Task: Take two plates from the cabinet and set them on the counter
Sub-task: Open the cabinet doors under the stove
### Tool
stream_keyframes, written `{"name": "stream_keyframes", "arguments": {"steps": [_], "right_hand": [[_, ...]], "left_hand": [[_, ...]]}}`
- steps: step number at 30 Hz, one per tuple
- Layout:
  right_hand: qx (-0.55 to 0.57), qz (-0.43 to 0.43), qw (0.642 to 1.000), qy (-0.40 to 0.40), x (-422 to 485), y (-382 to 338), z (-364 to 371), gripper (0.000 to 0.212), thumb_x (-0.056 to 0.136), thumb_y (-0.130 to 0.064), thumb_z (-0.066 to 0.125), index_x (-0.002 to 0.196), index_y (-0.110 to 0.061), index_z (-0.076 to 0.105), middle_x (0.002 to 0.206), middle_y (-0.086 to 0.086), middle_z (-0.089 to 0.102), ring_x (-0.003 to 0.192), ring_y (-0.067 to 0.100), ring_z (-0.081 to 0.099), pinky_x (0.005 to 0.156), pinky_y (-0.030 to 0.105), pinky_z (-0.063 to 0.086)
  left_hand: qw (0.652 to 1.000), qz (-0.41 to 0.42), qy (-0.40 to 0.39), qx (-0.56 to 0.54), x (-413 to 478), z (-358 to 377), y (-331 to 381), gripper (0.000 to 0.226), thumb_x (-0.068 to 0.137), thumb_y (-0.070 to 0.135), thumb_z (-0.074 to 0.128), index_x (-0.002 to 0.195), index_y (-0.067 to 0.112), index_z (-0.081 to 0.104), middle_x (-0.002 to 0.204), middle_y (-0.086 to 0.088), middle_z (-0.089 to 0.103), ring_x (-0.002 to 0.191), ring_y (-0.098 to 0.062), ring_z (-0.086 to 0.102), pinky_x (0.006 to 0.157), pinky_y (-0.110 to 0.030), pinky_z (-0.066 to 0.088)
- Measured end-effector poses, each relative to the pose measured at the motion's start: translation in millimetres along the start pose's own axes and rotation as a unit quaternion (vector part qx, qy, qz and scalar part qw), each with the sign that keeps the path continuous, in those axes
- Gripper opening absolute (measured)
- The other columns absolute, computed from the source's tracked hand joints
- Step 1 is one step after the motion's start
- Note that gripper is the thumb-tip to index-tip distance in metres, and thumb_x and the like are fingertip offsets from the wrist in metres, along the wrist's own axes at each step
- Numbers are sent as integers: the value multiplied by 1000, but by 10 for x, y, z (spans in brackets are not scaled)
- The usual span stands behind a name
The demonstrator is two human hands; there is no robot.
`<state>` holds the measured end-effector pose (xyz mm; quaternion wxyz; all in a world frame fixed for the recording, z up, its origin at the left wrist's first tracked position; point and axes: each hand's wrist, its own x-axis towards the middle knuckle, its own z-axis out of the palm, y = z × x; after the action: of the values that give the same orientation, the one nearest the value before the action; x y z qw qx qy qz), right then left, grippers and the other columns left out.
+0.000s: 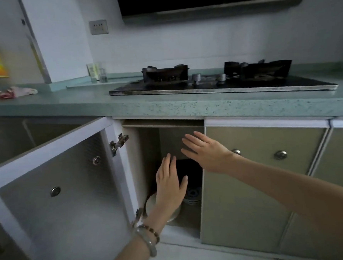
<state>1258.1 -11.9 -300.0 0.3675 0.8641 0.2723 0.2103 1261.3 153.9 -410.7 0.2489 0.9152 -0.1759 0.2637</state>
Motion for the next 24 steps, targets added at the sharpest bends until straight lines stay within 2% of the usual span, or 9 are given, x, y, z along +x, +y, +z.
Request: {"name": "stream_keyframes", "arguments": {"steps": [1, 3, 6, 9, 11, 14, 16, 19, 24], "right_hand": [[-25, 2, 1000, -1, -11, 43, 73, 56, 89, -24, 24, 143, -16, 38, 150, 16, 35, 142, 32, 27, 116, 47, 14], [-39, -6, 999, -9, 9, 104, 208, 56, 90, -19, 17, 143, -12, 34, 151, 19, 32, 142, 34, 24, 117, 47, 7], [-67, 14, 997, -44, 61, 236, 337, 49, 95, -19, 32, 143, -7, 33, 150, 21, 31, 143, 36, 20, 117, 48, 3], [-122, 11, 988, -94, 90, 309, 418, 44, 95, -19, 32, 137, -7, 43, 147, 17, 38, 141, 36, 23, 117, 50, 0], [-139, 1, 984, -113, 133, 312, 414, 41, 97, -17, 31, 135, -9, 47, 143, 13, 44, 140, 36, 25, 116, 52, -3], [-127, -2, 983, -135, 157, 272, 400, 38, 97, -13, 31, 127, -13, 54, 132, 8, 53, 134, 34, 35, 116, 52, -4], [-114, 2, 983, -144, 153, 245, 378, 38, 97, -12, 30, 126, -13, 55, 131, 8, 52, 134, 33, 34, 117, 52, -3], [-117, -1, 983, -140, 86, 209, 315, 38, 98, -13, 29, 128, -13, 53, 132, 9, 51, 134, 34, 33, 118, 51, -3], [-130, -35, 986, -102, -164, 93, 123, 39, 96, -9, 30, 123, -14, 57, 129, 7, 54, 132, 32, 38, 119, 50, 2]], "left_hand": [[1000, 6, -15, -6, 65, 176, 60, 69, 92, 39, 50, 149, 9, 24, 158, -10, 21, 145, -26, 21, 116, -35, 17], [999, 18, -30, -19, 174, 456, 134, 70, 90, 37, 55, 147, 6, 29, 155, -12, 28, 142, -29, 28, 115, -41, 24], [997, 15, -69, -30, 352, 837, 222, 71, 93, 40, 52, 149, 6, 24, 155, -10, 29, 143, -26, 27, 117, -40, 21], [996, 22, -82, -36, 502, 1095, 283, 62, 96, 33, 46, 149, 9, 23, 150, -6, 39, 140, -20, 33, 117, -38, 16], [996, 27, -79, -43, 565, 1182, 279, 53, 97, 24, 42, 146, 10, 28, 139, -5, 52, 132, -18, 43, 118, -36, 13], [995, 23, -75, -62, 595, 1263, 277, 40, 97, 18, 44, 134, 4, 45, 116, -11, 67, 115, -24, 58, 116, -37, 16], [994, 26, -77, -72, 575, 1282, 260, 34, 94, 17, 53, 123, -2, 55, 101, -17, 71, 102, -31, 64, 112, -41, 23], [993, 74, -53, -70, 516, 1240, 253, 28, 82, 9, 71, 103, -9, 63, 77, -21, 71, 78, -36, 69, 101, -51, 40], [989, 110, -52, -78, 219, 1010, 243, 32, 75, 8, 78, 99, -8, 65, 72, -18, 71, 74, -34, 70, 97, -50, 44]]}}
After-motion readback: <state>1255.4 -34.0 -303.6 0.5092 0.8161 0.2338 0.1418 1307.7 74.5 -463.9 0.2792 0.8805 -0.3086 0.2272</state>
